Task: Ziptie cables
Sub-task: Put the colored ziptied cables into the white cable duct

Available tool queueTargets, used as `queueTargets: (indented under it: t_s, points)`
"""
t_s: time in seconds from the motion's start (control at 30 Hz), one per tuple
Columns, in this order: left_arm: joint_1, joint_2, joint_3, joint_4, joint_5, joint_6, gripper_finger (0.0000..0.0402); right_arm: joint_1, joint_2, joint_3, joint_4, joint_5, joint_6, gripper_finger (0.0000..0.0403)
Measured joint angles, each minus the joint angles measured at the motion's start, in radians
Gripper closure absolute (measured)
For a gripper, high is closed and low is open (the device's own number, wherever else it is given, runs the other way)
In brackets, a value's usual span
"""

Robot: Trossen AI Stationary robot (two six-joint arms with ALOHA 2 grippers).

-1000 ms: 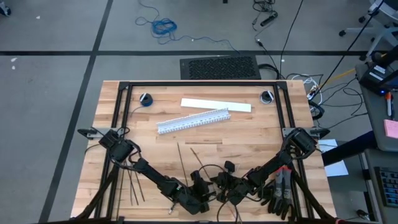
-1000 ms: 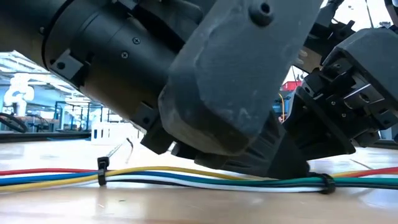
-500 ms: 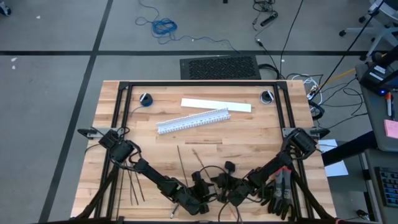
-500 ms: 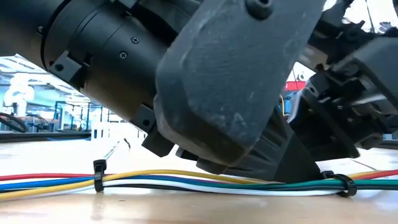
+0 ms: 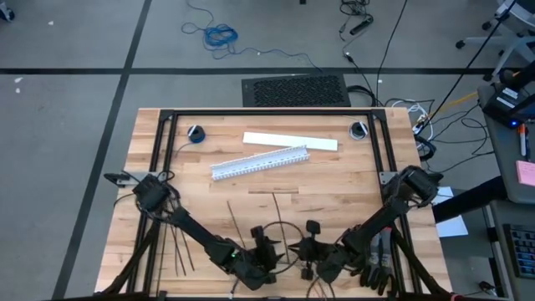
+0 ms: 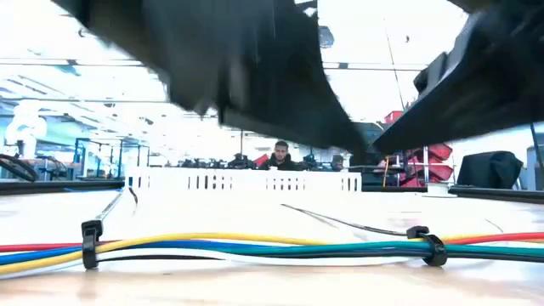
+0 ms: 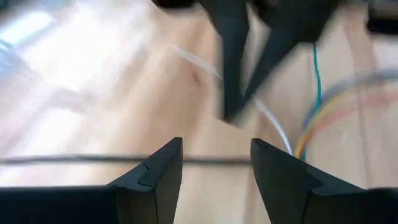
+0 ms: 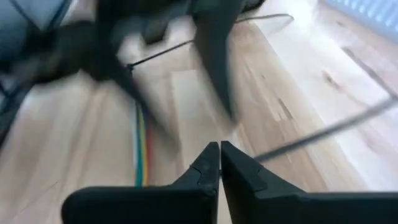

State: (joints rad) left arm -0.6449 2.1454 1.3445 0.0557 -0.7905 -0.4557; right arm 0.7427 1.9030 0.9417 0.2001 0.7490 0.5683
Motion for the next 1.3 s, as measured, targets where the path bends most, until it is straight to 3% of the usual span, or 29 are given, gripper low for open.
queueTargets:
  t_s: [0.1,0.17,0.3,0.37,0.67,0.97,1.3]
  points:
    - [-0.013,-0.073,0.002,-0.083,-0.067,-0.001,0.0215,0.026,-0.05,0.0,-0.016,-0.014,-0.038,0.0362]
    - [-0.022,-0.11,0.002,-0.116,-0.065,-0.004,0.0215,0.034,-0.081,0.0,-0.016,-0.097,-0.047,0.0339]
    - [-0.066,-0.177,0.003,-0.132,0.03,-0.055,0.0215,0.034,-0.097,0.003,-0.008,-0.349,0.013,0.0302]
    - [-0.102,-0.18,0.003,-0.143,0.082,-0.109,0.0215,0.041,-0.08,0.003,-0.016,-0.402,0.043,0.0293]
    - [-0.223,-0.143,0.003,-0.415,0.109,-0.492,0.0215,0.012,-0.023,0.003,-0.089,-0.38,0.045,0.0282]
    - [-0.232,-0.06,0.003,-0.472,0.195,-0.622,0.0215,-0.036,0.0,0.003,-0.106,-0.389,0.041,0.0252]
    - [-0.217,0.023,0.012,-0.521,0.226,-0.742,0.0218,-0.036,0.0,0.004,-0.151,-0.415,0.05,0.0258]
